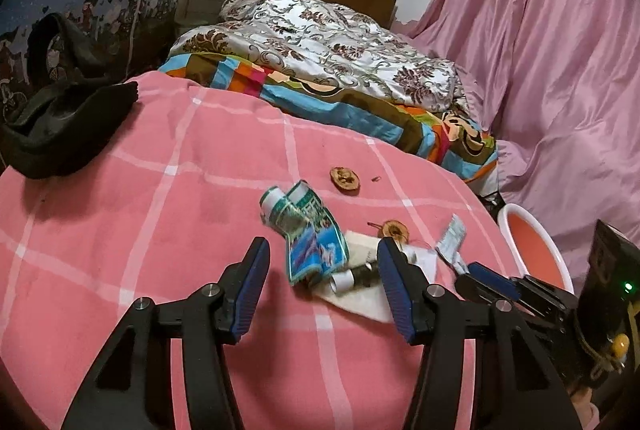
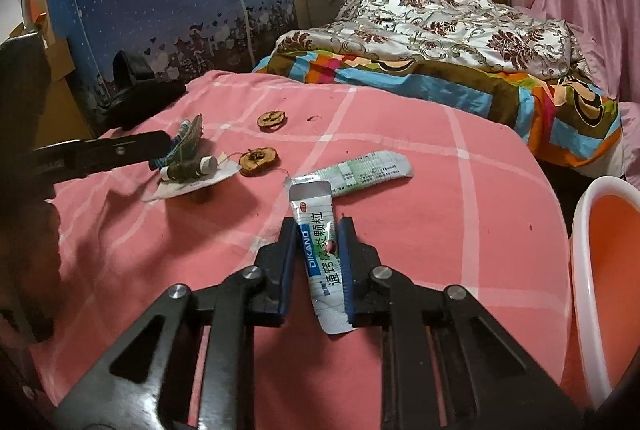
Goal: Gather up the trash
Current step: 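Grasp the crumpled blue-green packet with the left tool while the right tool grasps the white medicine tube, then carry both items over the orange bucket and open both tools to drop them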
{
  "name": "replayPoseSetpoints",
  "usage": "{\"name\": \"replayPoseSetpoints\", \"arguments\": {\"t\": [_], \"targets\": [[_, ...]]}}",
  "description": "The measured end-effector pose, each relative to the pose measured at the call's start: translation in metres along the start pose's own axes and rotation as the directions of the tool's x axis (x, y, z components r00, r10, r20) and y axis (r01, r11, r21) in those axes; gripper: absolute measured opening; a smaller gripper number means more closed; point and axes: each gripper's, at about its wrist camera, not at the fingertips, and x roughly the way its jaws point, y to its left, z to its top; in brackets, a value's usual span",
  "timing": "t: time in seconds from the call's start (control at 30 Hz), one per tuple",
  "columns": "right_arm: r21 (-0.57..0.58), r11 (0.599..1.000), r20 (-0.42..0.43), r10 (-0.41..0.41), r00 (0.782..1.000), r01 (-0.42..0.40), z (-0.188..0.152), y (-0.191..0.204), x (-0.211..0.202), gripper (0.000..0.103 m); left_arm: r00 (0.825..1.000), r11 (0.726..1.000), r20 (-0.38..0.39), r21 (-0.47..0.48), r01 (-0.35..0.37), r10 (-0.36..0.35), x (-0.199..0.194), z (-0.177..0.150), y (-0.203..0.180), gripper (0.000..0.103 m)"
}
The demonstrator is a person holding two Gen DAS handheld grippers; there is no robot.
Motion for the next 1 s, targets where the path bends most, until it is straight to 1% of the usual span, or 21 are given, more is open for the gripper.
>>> {"name": "replayPoseSetpoints", "arguments": {"t": [0.07,0.13,0.27,0.37,0.5,0.6,0.7,0.8,0.87,0.93,1.0], "targets": [[0.001,1.0,0.007,0.003,1.0,-0.003,0.001,0.001,0.0,0.027,1.0,1.0,-0.021,-0.005,-0.005,0.005,0.008,0.002,0.001,0.036],[0.0,1.0,0.019,0.005,1.0,-0.005,0.002,0.003,0.0,0.027,0.999,1.0,-0.037,-0.009,-0.011,0.011,0.013,0.002,0.002,0.032],[0.0,1.0,0.042,0.009,0.999,-0.009,0.003,0.004,-0.002,0.027,0.999,1.0,-0.042,-0.03,0.0,-0.002,0.014,0.0,0.008,0.024],[-0.002,1.0,0.052,0.013,0.999,-0.013,0.004,0.004,-0.003,0.027,0.999,0.999,-0.038,-0.04,0.006,-0.008,0.012,0.0,0.011,0.02],[-0.001,1.0,0.07,0.013,0.997,-0.013,0.004,0.005,-0.006,0.027,1.0,0.999,-0.024,-0.045,0.012,-0.013,0.005,-0.002,0.01,0.017],[0.0,1.0,0.101,0.01,0.995,-0.01,0.003,0.004,-0.014,0.027,1.0,0.999,0.016,-0.03,0.015,-0.014,-0.007,-0.003,0.007,0.016],[0.001,1.0,0.154,-0.007,0.988,0.007,0.003,0.004,-0.024,0.027,0.997,1.0,0.074,0.014,0.025,-0.026,-0.021,-0.006,-0.003,0.016],[-0.005,0.999,0.233,-0.032,0.972,0.034,0.003,0.006,-0.042,0.027,0.987,0.996,0.154,0.081,0.037,-0.05,-0.04,-0.008,-0.02,0.016],[-0.01,0.998,0.298,-0.052,0.953,0.057,0.003,0.006,-0.056,0.027,0.976,0.991,0.205,0.126,0.048,-0.074,-0.05,-0.011,-0.032,0.016],[-0.007,0.997,0.369,-0.067,0.927,0.075,0.003,0.006,-0.072,0.027,0.961,0.983,0.262,0.179,0.045,-0.092,-0.06,-0.014,-0.047,0.016],[-0.002,0.996,0.427,-0.078,0.901,0.087,0.004,0.005,-0.086,0.027,0.94,0.97,0.321,0.238,0.041,-0.119,-0.07,-0.017,-0.064,0.016]]}}
